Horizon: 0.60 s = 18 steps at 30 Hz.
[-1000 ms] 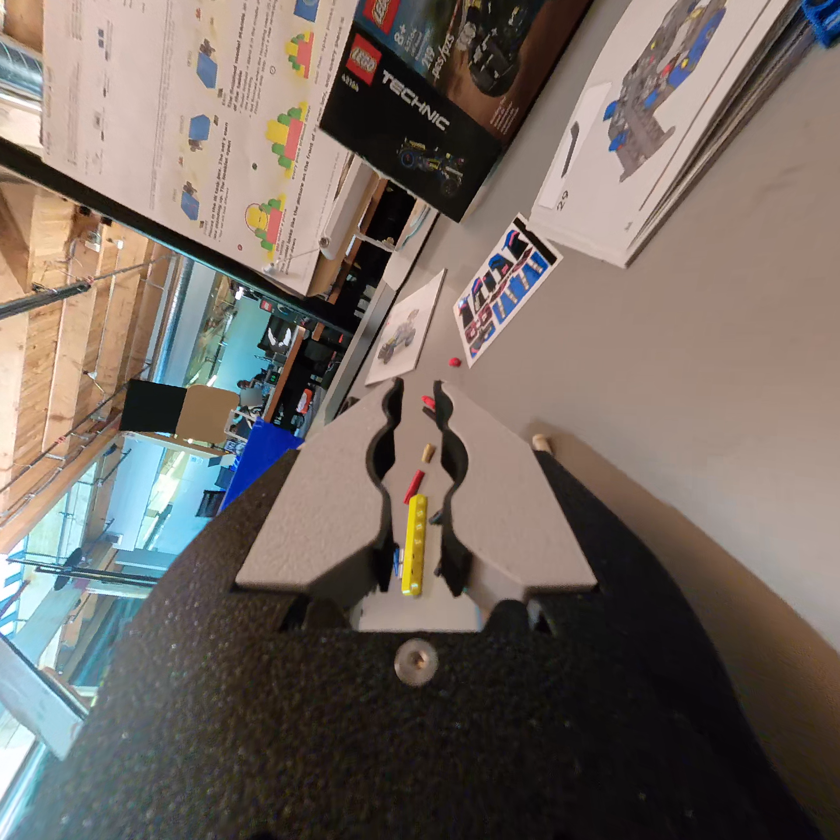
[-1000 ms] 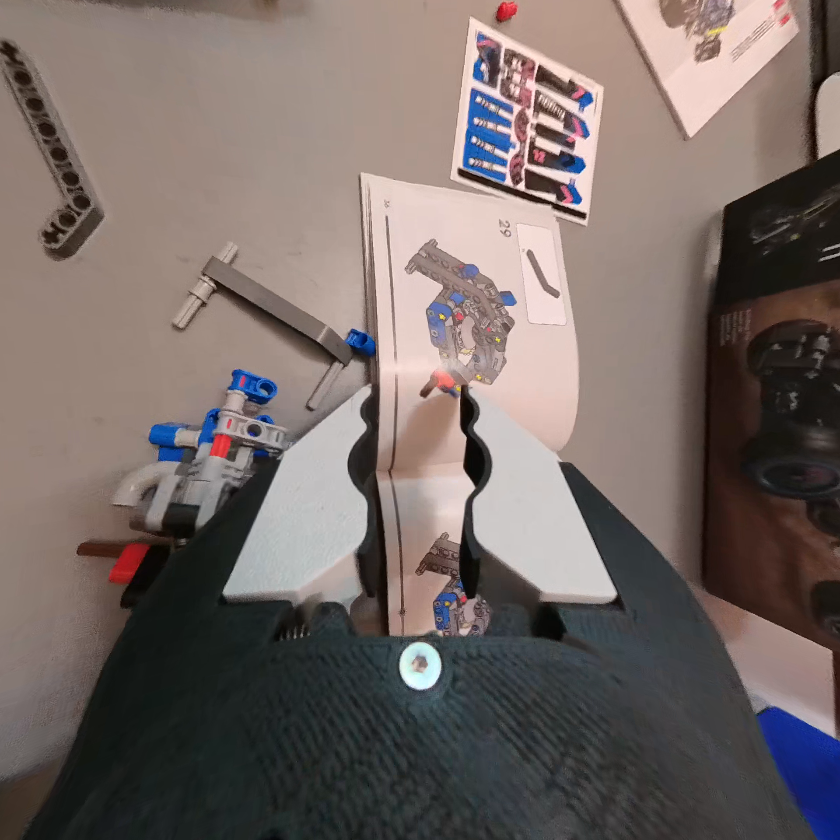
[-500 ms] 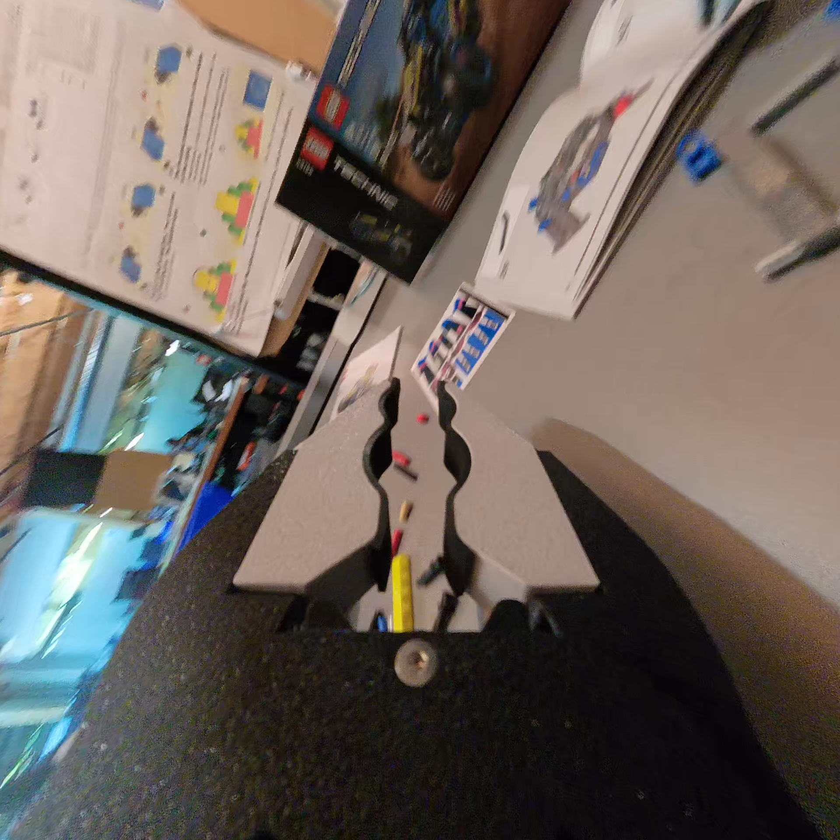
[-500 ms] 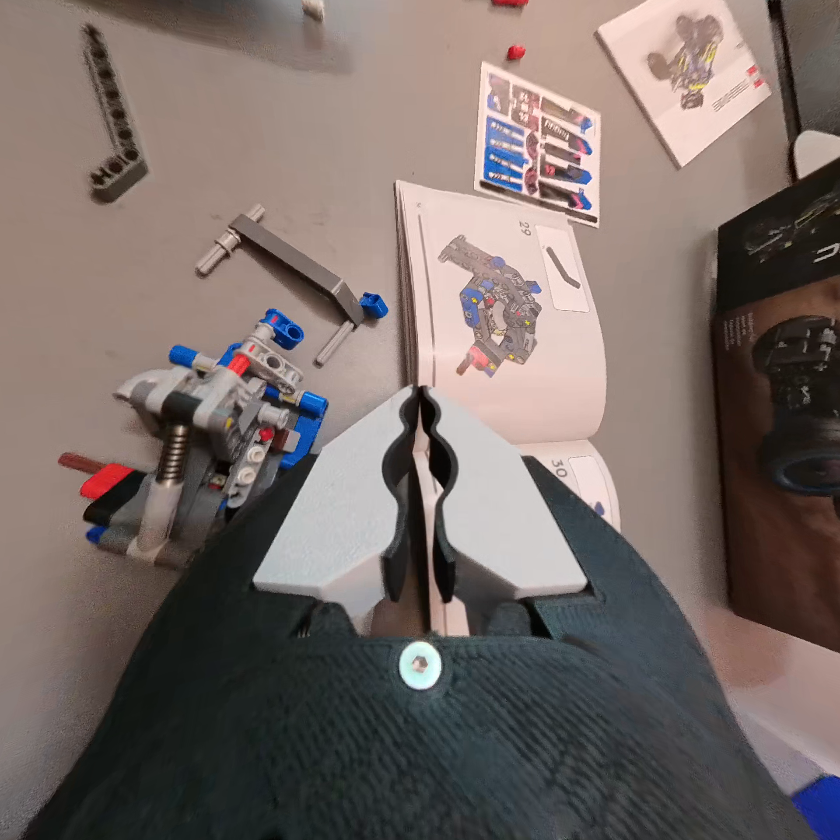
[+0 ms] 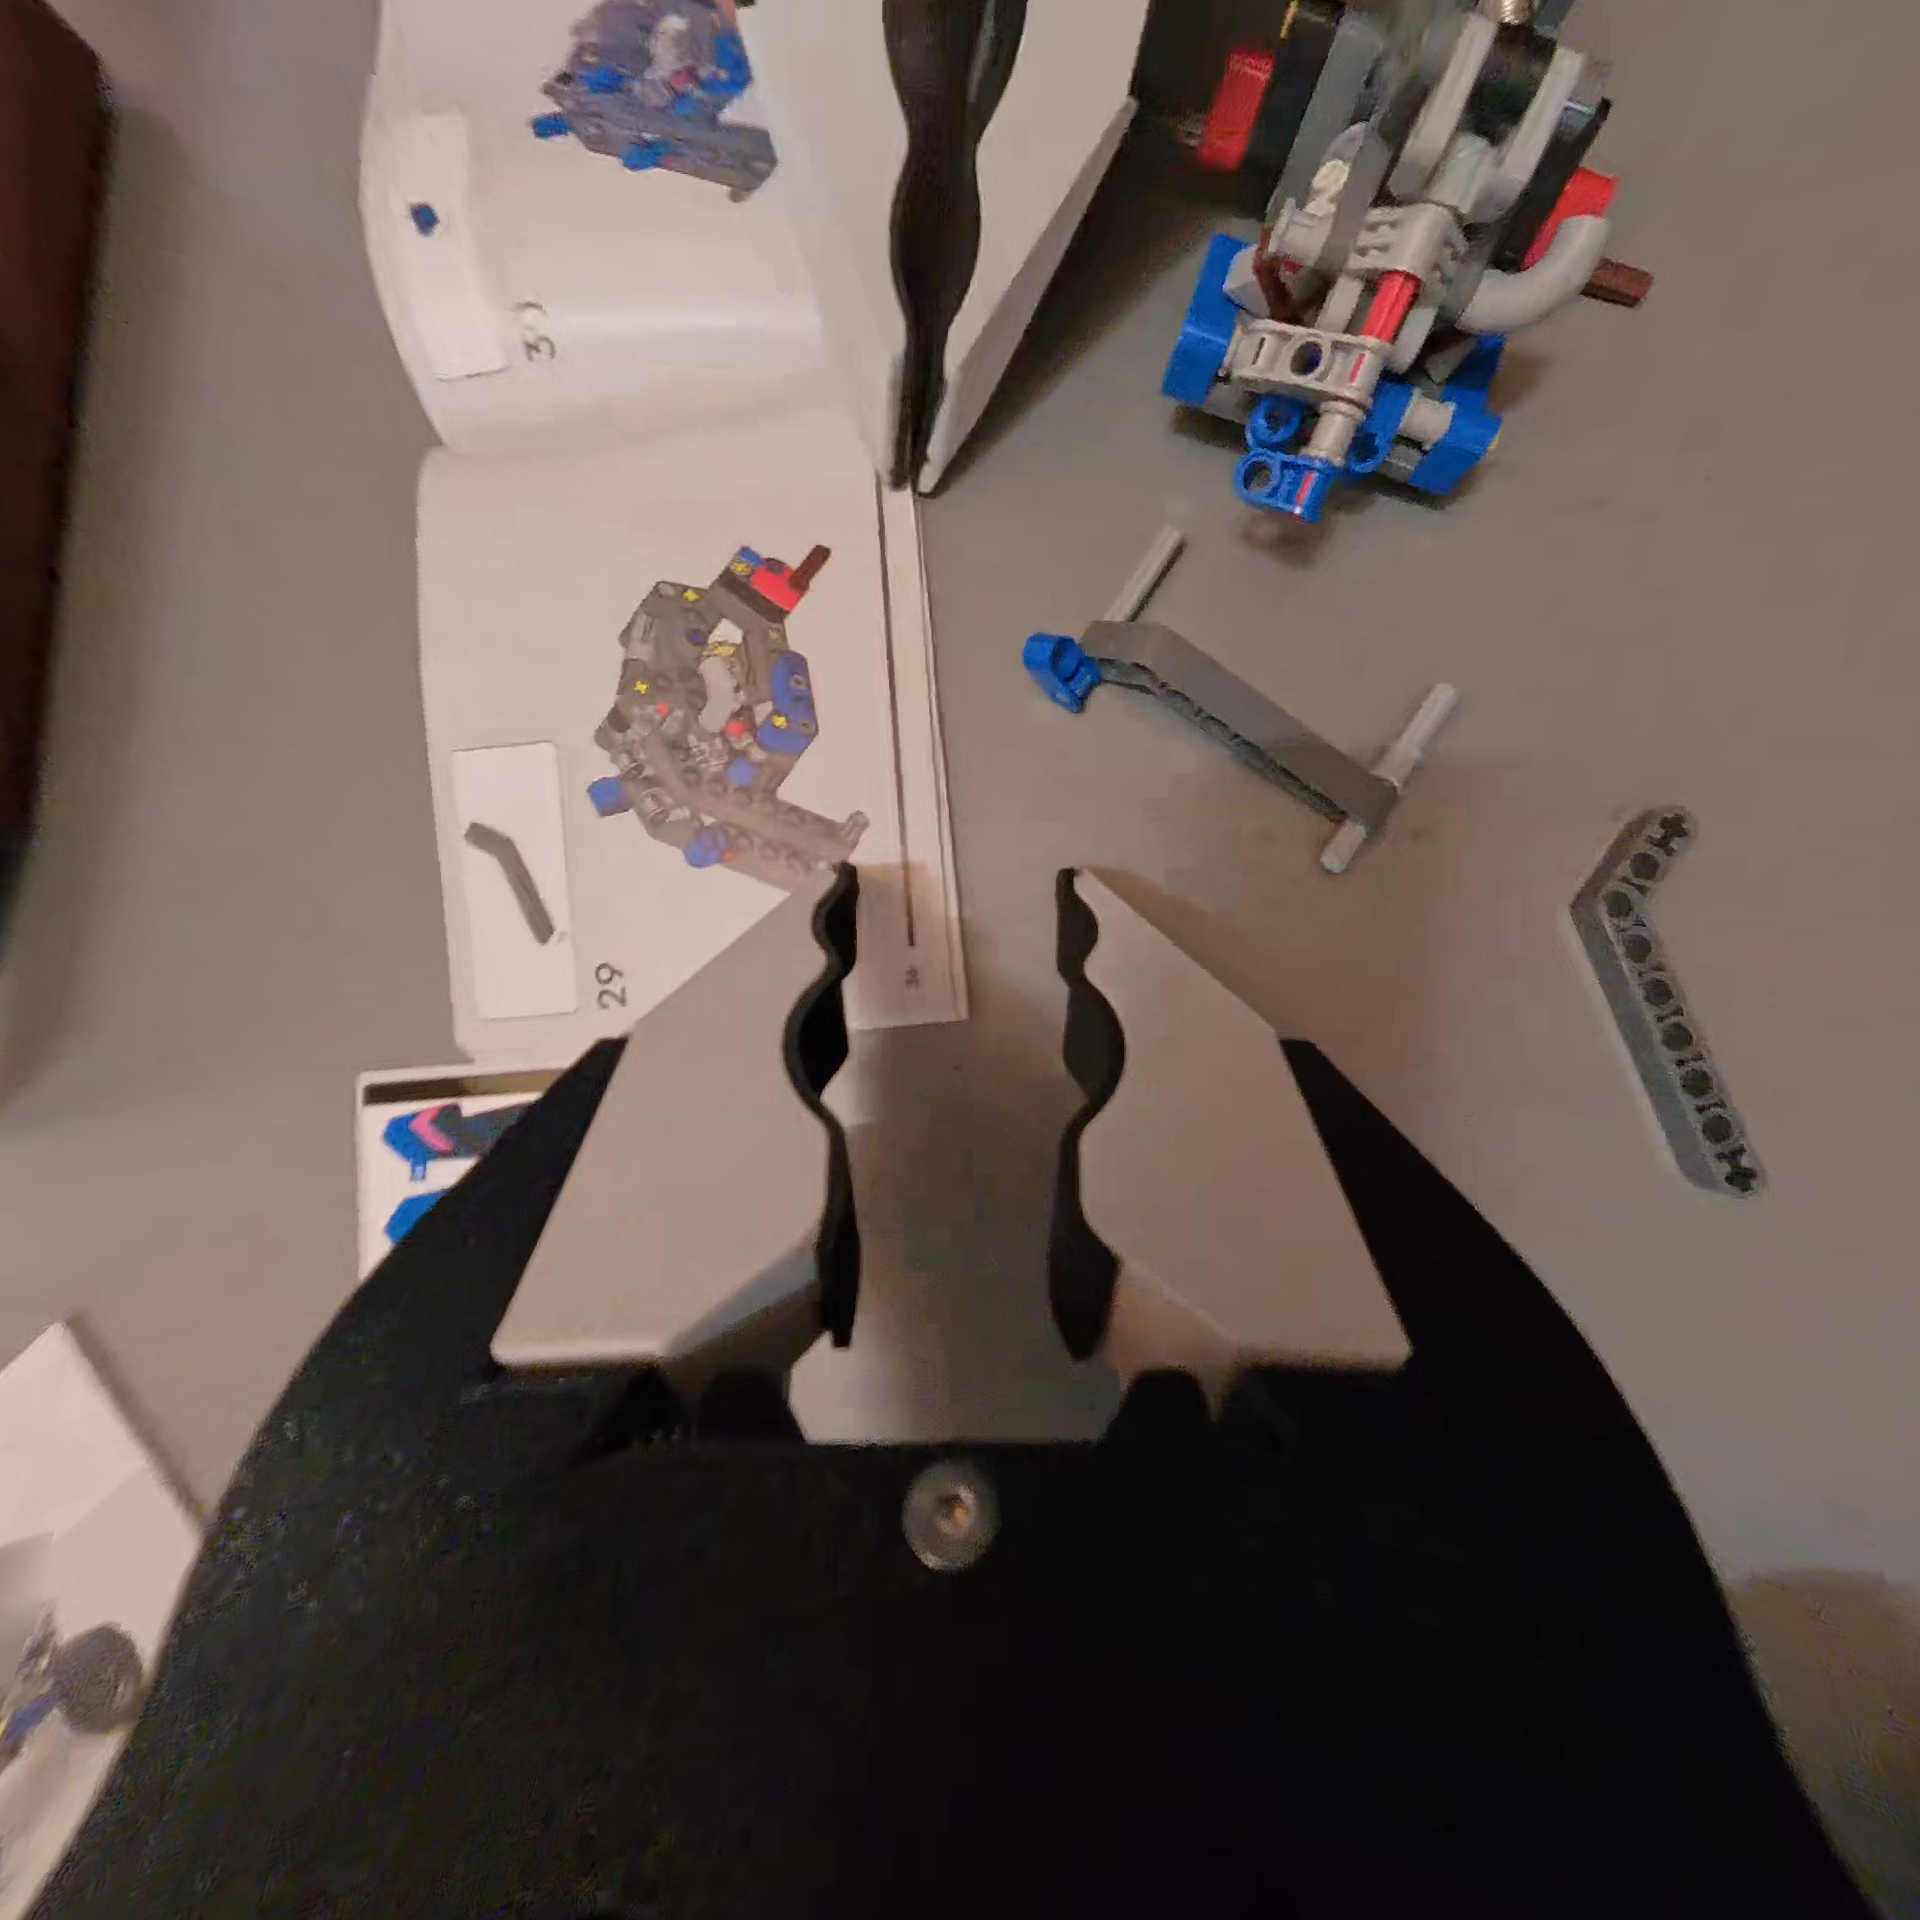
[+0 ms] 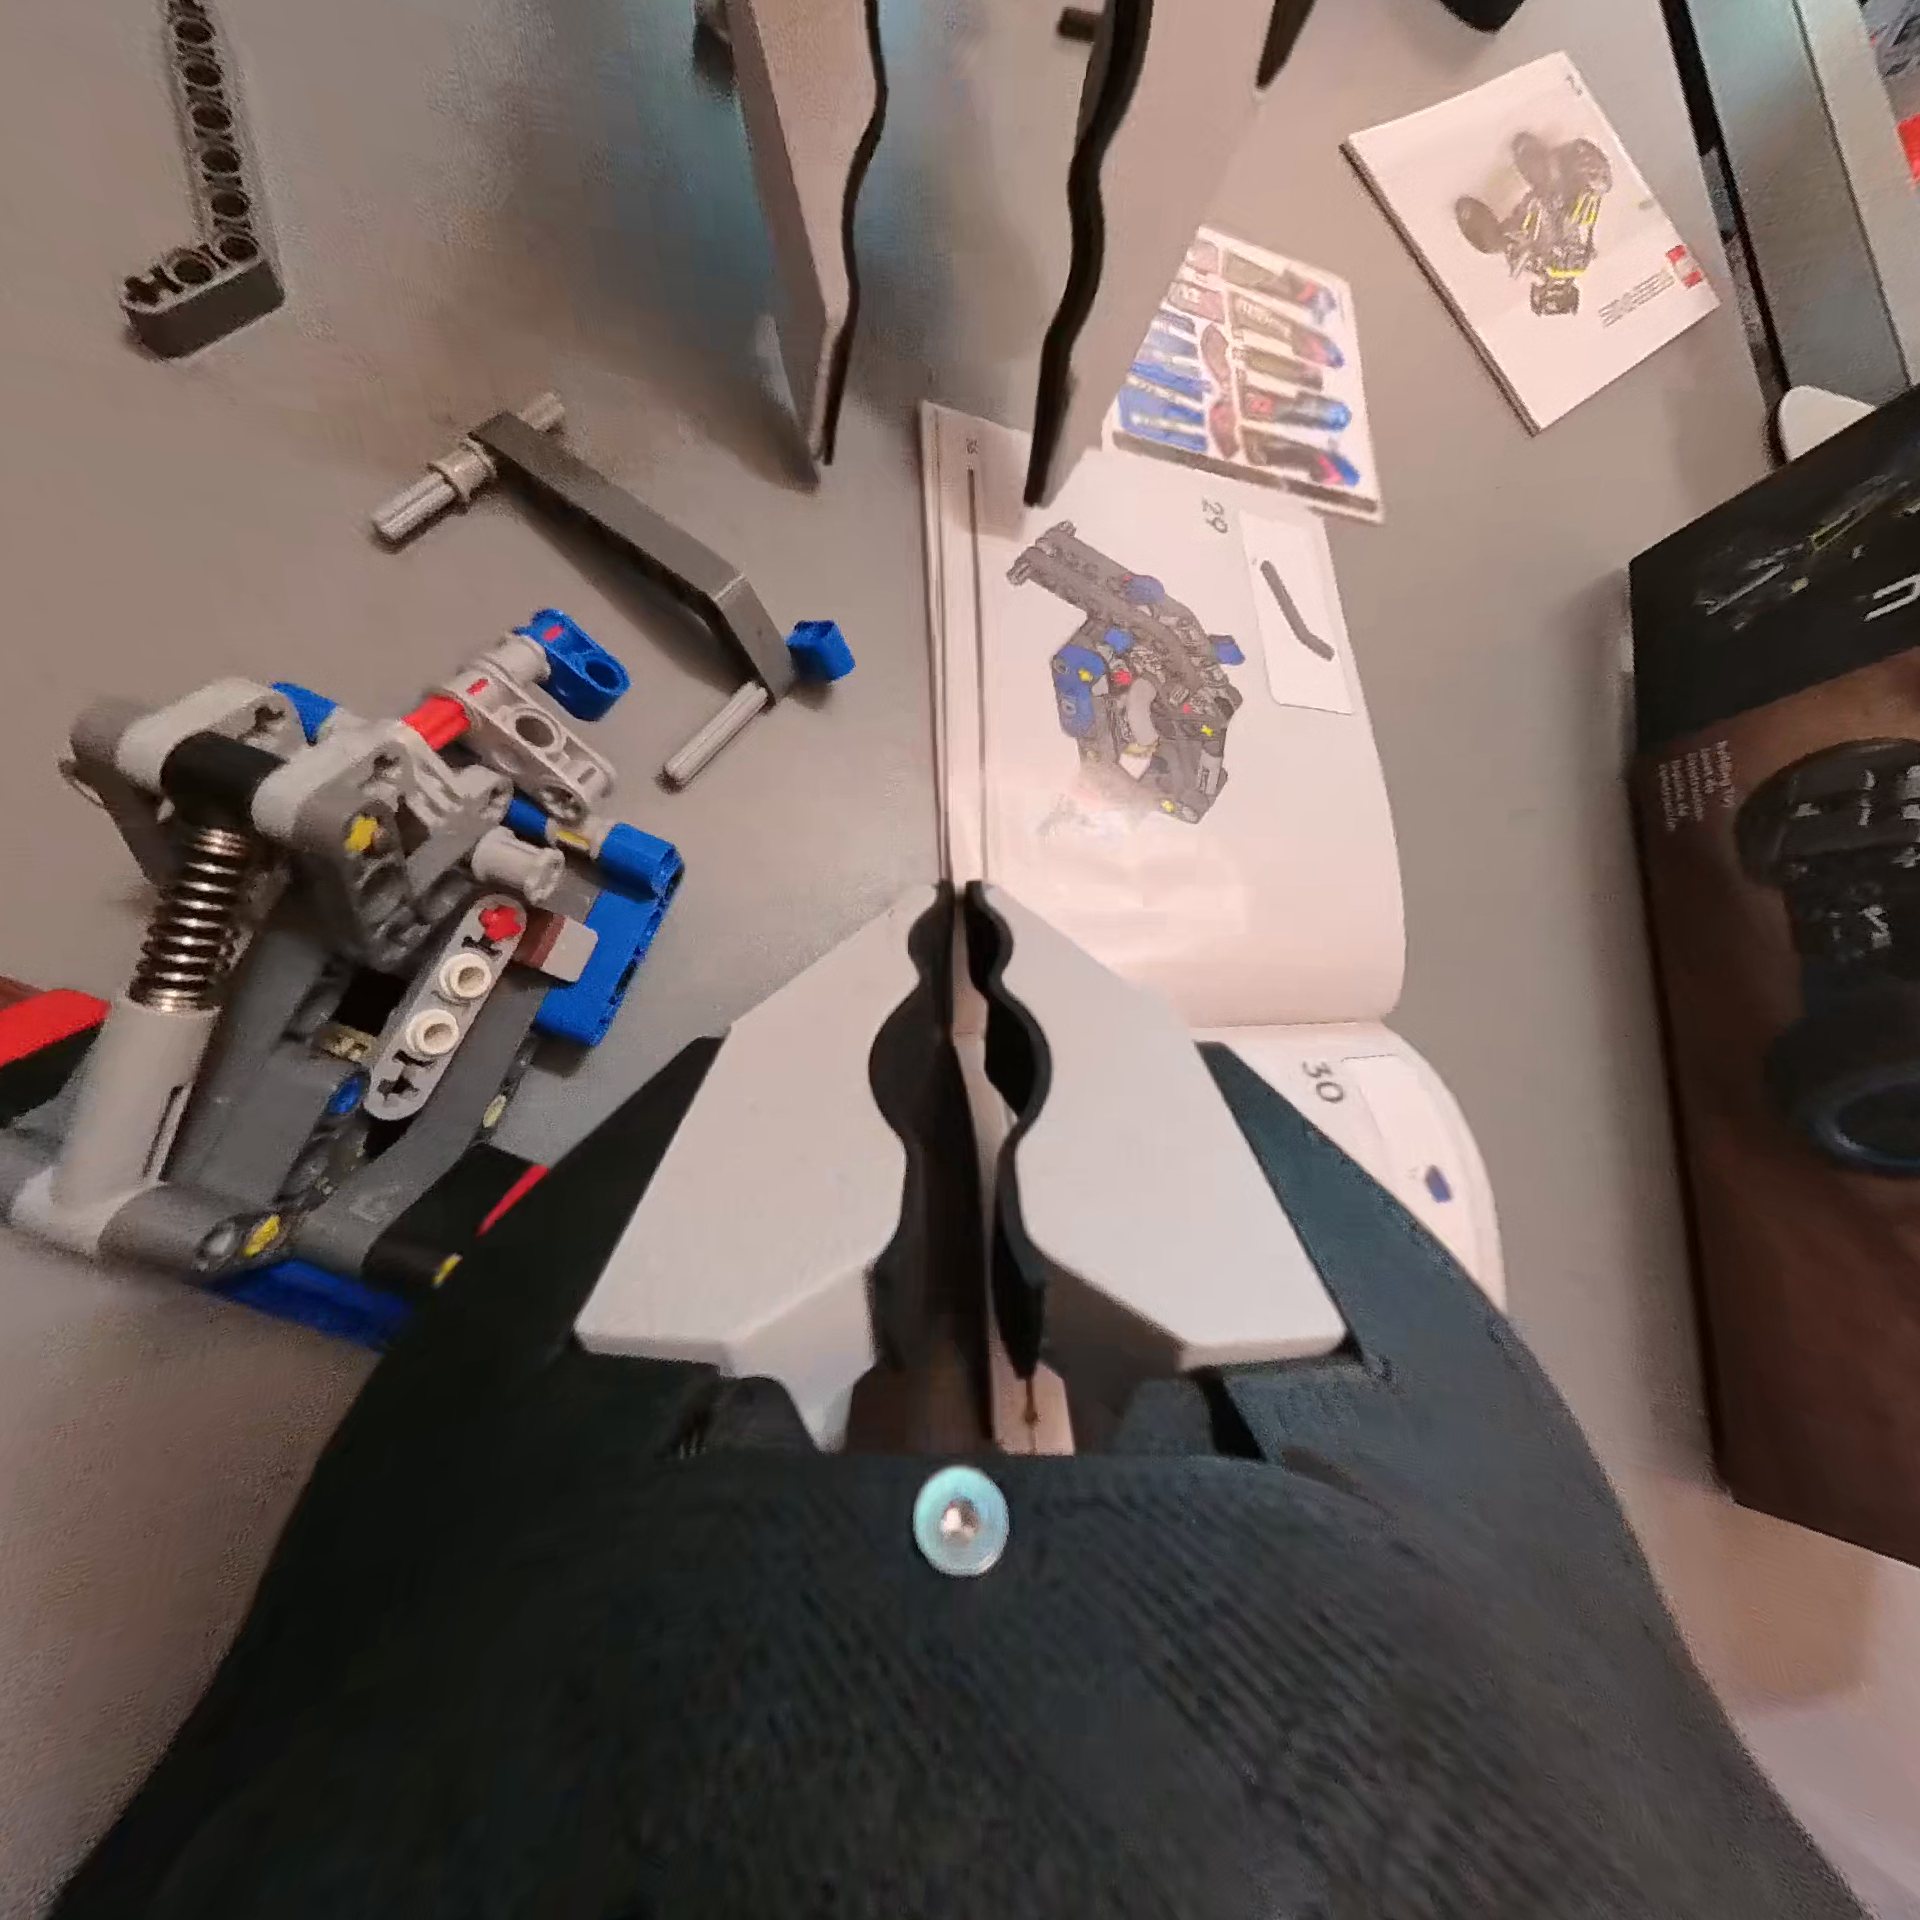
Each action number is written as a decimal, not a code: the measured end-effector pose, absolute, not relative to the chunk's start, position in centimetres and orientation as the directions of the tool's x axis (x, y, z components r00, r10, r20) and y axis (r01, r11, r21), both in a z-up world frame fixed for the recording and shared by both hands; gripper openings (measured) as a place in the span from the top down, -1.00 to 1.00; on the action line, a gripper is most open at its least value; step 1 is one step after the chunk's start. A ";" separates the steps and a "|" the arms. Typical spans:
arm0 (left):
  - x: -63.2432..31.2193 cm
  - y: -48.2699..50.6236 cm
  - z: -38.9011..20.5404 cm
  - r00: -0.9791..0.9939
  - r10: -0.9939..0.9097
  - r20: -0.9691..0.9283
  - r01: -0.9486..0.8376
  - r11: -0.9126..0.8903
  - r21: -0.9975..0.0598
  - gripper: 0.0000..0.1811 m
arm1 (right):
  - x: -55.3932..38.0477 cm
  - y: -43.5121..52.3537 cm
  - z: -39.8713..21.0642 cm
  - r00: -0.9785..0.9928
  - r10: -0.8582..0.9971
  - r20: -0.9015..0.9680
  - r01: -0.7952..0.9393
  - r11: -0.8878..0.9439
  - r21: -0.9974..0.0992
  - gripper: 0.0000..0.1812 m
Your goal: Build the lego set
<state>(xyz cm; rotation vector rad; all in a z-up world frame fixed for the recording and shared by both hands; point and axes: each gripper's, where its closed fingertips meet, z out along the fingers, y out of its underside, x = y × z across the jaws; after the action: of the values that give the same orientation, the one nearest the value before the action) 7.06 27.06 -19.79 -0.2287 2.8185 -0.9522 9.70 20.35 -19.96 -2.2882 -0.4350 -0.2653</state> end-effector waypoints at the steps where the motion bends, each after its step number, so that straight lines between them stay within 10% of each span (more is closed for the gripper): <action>1: 7.1 27.0 -20.0 -0.979 -0.181 -0.093 -0.090 0.794 -0.602 0.72 | 9.7 20.3 -19.9 0.923 0.224 0.313 0.382 -0.637 -0.670 1.00; 18: 6.7 23.9 -16.7 -0.961 -0.134 -0.240 0.064 0.740 -0.669 1.00 | 9.8 17.3 -16.9 0.982 0.128 0.140 0.187 -0.538 -0.822 1.00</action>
<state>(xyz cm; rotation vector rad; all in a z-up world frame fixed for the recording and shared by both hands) 6.73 23.86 -16.75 -0.0548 2.6692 -1.0415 9.81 17.34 -16.93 -2.1452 -0.2205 -0.0763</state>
